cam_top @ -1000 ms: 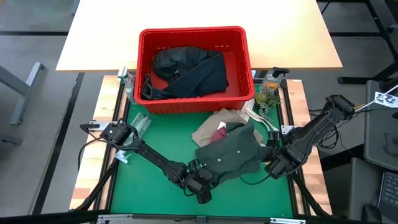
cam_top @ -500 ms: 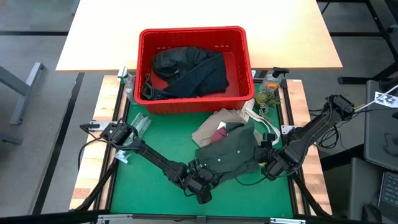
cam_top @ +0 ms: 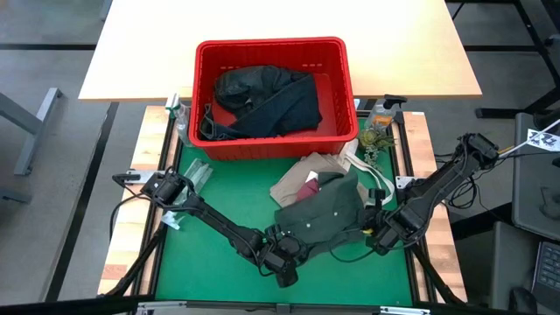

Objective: Fold laundry
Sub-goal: Fold the green polo shirt

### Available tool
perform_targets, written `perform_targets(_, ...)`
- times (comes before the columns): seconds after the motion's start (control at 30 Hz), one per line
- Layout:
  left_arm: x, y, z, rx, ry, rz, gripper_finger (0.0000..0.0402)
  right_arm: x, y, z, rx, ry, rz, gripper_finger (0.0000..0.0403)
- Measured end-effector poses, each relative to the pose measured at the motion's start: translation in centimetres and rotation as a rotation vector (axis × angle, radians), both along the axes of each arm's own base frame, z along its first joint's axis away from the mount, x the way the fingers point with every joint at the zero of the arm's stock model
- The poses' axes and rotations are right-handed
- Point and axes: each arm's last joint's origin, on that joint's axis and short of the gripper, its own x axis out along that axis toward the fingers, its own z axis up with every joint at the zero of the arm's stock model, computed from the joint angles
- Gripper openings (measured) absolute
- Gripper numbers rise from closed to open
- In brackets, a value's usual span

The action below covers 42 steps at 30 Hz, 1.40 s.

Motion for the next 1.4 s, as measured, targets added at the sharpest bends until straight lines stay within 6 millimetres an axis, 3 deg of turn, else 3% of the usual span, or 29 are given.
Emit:
perform_targets(0.13,-0.2,-0.1,0.3,-0.047,0.028,-0.031,0.0005,0.1,0.3,0.9,0.05,0.035,-0.004,0.0022)
perform_targets(0.37,-1.0,-0.4,1.2,-0.079,0.074,-0.07,0.0002,0.5,0.9,5.1,0.108,0.053,-0.009,0.001)
perform_targets(0.57,-2.0,-1.0,0.9,-0.091,0.159,-0.111,0.0002,0.6,1.1,7.4,0.179,0.06,-0.043,0.0004)
perform_targets(0.97,-2.8,-1.6,0.7,-0.099,0.221,-0.152,0.0009,0.4,1.4,7.6,0.282,0.127,-0.083,0.0013)
perform_targets(1.23,-2.5,-1.9,0.9,-0.126,0.186,-0.161,0.0063,0.6,1.9,7.7,0.389,0.154,-0.062,0.0034)
perform_targets(1.4,-2.6,-2.0,0.9,-0.16,0.204,-0.181,0.011,0.6,2.0,7.7,0.414,0.175,-0.063,0.0075)
